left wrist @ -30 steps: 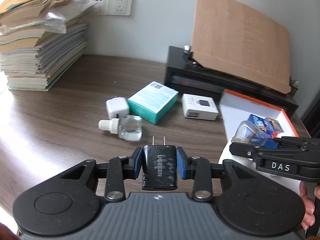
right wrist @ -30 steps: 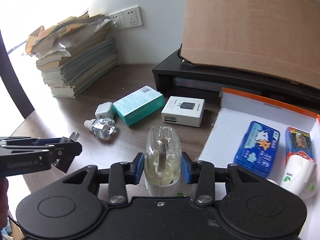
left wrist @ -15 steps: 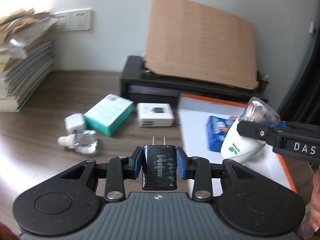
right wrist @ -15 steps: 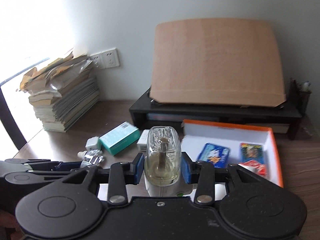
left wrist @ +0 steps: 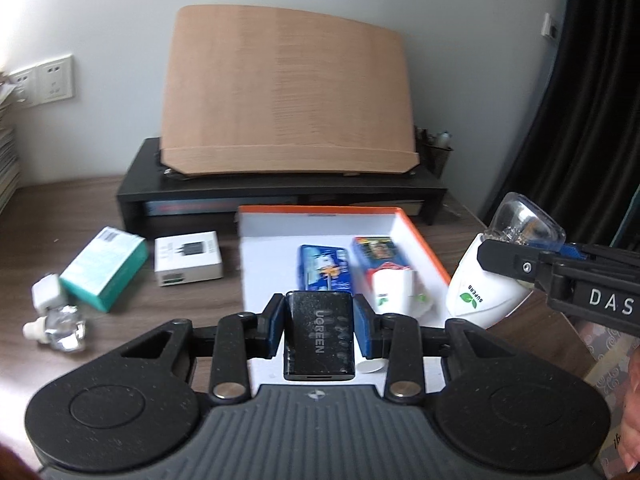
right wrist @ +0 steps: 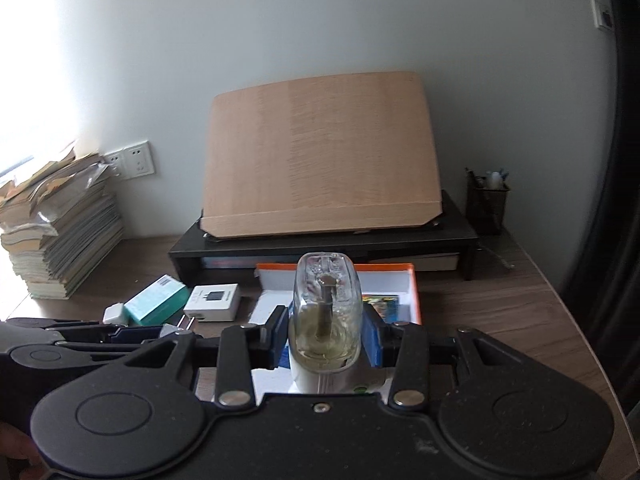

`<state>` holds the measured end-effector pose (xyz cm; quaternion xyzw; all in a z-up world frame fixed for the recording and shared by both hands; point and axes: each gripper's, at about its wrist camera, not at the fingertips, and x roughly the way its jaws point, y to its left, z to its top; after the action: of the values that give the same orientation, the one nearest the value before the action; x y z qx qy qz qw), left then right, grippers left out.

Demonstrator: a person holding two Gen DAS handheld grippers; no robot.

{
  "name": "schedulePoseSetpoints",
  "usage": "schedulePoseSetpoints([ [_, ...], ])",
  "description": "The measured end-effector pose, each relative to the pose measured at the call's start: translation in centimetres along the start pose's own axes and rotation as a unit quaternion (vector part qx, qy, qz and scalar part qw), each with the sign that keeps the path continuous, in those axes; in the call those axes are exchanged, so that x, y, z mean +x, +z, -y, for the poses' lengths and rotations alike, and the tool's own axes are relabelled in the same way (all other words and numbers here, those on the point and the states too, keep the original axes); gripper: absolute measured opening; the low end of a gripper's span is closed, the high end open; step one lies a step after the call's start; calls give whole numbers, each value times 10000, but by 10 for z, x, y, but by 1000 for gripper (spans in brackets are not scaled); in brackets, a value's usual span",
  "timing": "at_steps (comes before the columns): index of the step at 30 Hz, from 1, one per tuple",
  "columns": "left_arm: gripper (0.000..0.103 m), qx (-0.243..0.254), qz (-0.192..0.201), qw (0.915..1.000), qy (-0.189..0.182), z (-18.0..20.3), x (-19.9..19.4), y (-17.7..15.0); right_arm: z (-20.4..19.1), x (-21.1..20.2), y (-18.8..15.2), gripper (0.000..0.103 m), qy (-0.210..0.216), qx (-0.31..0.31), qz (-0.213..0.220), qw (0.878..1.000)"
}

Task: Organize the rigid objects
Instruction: 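Hold the black charger over the white box with the left tool while the right tool holds the air freshener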

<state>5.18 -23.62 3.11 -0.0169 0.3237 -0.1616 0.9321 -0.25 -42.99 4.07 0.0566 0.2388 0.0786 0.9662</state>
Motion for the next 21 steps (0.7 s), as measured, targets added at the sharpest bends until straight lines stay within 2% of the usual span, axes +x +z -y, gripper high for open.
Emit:
schedulePoseSetpoints([
  [8, 36, 194, 10, 9998, -40, 17, 10, 11, 11, -4, 4, 48, -54, 86, 144, 9998],
  [21, 36, 161, 121, 9994, 264, 29, 18, 32, 19, 7, 16, 48, 53, 54, 193, 9998],
])
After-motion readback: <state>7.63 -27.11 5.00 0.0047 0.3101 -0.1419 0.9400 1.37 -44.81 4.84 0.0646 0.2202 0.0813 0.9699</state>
